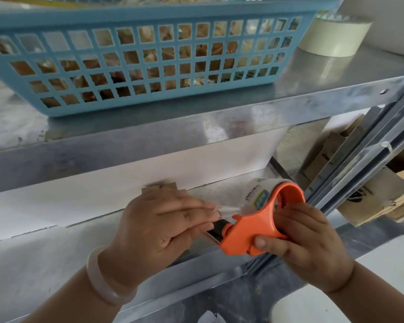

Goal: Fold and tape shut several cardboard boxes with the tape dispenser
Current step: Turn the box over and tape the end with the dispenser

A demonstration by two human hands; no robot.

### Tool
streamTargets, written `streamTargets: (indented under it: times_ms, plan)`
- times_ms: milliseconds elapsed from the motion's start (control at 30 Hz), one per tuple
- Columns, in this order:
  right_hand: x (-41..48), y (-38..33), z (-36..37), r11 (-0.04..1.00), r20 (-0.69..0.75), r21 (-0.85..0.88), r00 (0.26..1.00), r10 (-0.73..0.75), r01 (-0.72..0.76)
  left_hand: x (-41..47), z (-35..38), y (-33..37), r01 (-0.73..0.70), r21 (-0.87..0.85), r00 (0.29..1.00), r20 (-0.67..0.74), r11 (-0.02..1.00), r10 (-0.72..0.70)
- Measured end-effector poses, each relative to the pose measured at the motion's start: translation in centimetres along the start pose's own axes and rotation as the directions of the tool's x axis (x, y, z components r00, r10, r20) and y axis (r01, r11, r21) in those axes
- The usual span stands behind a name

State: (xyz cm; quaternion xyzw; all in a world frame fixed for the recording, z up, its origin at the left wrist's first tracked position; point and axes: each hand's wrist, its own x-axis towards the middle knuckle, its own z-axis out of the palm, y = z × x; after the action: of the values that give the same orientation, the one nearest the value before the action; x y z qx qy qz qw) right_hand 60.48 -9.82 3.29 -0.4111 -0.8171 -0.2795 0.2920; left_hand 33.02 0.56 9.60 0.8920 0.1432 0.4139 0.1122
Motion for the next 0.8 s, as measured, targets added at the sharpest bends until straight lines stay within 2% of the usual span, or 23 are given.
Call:
streamTargets:
  times_ms: [267, 433, 633, 800]
  plan:
    - [0.0, -0.5, 0.1, 1.0, 0.004, -0.024, 1.0, 0.007, -0.007, -0.4, -0.1, 0.0, -0.001, 0.003, 1.0, 0.027, 1.0, 0.001]
    - [0.5, -0.6, -0.1, 1.0, -0.024, 0.002, 0.999, 0.021, -0.021, -0.7, -0.1, -0.4, 0.112, -0.036, 0.994, 0.019, 0.993, -0.111]
    - [0.7, -0.6, 0.3, 0.999, 0.004, 0.038, 1.0, 0.001, -0.001, -0.6, -0.1, 0.2, 0.146, -0.055, 0.989, -0.02, 0.988, -0.147]
    - [0.9, -0.6, 1.1, 0.991, 0.104, 0.122, 0.994, 0.043, -0.055, -0.5, 0.4, -0.2, 0.051, 0.082, 0.999, -0.002, 0.995, -0.051]
